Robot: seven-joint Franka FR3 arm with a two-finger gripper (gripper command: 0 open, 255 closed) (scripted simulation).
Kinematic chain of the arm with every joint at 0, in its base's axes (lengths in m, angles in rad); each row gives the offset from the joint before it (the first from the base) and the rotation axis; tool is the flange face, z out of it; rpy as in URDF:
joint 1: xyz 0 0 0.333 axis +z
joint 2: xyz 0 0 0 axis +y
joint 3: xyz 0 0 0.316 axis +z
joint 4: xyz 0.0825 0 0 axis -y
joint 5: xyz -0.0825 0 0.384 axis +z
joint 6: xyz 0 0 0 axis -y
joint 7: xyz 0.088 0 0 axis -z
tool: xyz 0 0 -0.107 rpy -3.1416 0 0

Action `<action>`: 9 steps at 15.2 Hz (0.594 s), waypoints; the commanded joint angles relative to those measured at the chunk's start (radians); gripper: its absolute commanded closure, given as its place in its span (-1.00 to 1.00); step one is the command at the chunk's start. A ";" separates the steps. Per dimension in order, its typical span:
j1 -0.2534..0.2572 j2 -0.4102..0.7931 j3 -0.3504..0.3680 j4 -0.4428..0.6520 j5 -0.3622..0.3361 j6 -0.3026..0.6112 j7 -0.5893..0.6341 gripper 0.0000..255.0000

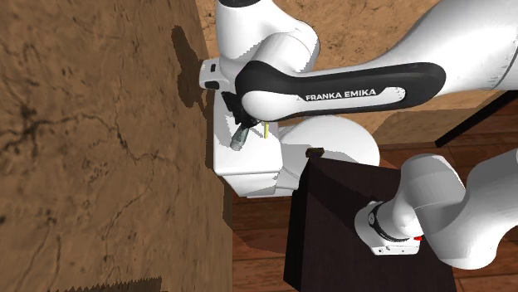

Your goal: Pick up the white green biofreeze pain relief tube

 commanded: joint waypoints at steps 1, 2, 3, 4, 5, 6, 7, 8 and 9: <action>0.000 -0.009 0.003 0.019 -0.004 -0.027 0.003 1.00; 0.000 -0.011 0.004 0.030 -0.004 -0.040 0.004 1.00; 0.001 -0.014 0.005 0.041 -0.005 -0.054 0.004 1.00; 0.001 -0.016 0.006 0.052 -0.006 -0.067 0.005 1.00; 0.001 -0.018 0.007 0.064 -0.006 -0.080 0.006 1.00; 0.001 -0.020 0.008 0.076 -0.007 -0.094 0.006 1.00; 0.002 -0.021 0.009 0.088 -0.007 -0.107 0.007 1.00; 0.002 -0.022 0.010 0.100 -0.007 -0.121 0.007 1.00; 0.003 -0.023 0.011 0.113 -0.007 -0.134 0.008 1.00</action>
